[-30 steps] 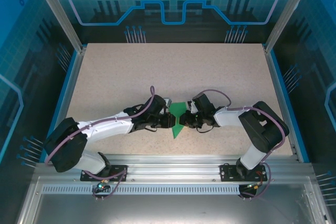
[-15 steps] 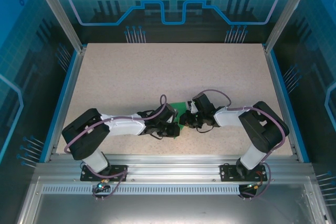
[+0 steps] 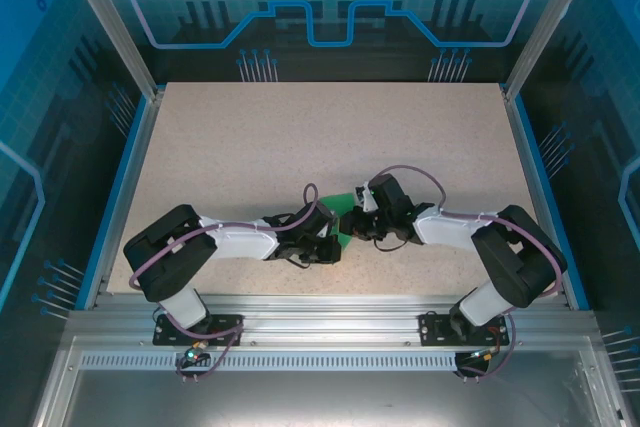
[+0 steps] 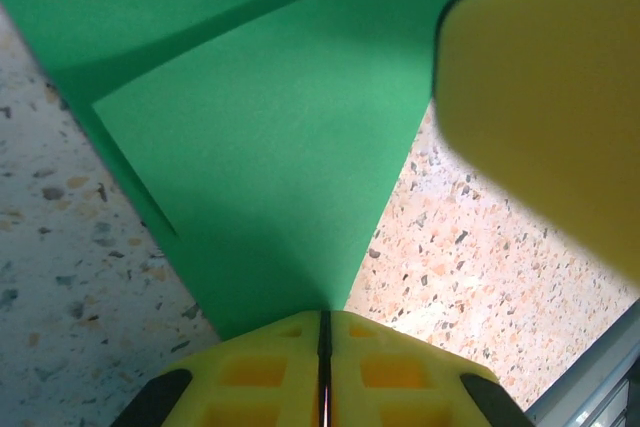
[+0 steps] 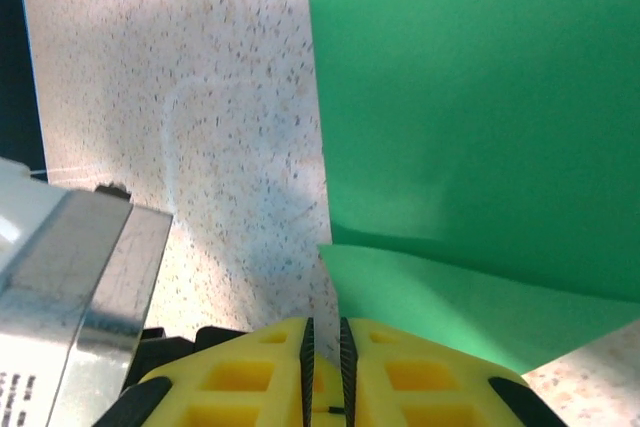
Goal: Fold a paper plane with a square sheet of paper (pick it up from the middle)
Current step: Third fold the triangle at the center of the table.
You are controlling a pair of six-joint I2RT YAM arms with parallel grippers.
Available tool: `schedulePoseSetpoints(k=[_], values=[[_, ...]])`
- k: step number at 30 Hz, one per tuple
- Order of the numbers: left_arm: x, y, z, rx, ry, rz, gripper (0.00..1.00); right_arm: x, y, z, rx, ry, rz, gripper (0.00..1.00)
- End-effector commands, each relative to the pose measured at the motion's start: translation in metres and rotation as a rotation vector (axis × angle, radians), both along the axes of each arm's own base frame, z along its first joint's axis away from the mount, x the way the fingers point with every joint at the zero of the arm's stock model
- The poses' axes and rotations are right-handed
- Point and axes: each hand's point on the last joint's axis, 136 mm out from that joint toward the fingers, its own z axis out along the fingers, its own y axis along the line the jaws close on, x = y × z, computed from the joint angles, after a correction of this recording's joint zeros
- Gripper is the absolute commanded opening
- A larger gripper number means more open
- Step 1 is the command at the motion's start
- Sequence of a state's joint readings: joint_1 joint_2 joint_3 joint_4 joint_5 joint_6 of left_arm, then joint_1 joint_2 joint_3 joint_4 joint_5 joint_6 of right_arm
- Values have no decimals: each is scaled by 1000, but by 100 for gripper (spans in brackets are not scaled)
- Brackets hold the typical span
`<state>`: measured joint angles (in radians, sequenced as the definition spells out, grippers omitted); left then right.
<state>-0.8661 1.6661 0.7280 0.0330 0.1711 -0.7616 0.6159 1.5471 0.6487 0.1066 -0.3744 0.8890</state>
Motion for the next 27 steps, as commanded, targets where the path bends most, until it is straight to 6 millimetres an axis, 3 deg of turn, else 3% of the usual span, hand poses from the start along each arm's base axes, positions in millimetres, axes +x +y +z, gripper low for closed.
schedulePoseSetpoints(k=[1,6,21,24,27], values=[[-7,18,-17,75,24,31,10,-16,3,-16,-21,42,28,16],[-7,20,-17,87,24,28,9,-17,3,-33,-32,61,24,15],[-18,37,-32,142,53,37,8,44,-63,-44,-101,27,-116,15],[-17,36,-31,140,51,36,8,50,-65,-37,-57,21,-118,15],[-16,35,-29,139,47,35,8,51,-60,-18,-12,-14,-99,16]])
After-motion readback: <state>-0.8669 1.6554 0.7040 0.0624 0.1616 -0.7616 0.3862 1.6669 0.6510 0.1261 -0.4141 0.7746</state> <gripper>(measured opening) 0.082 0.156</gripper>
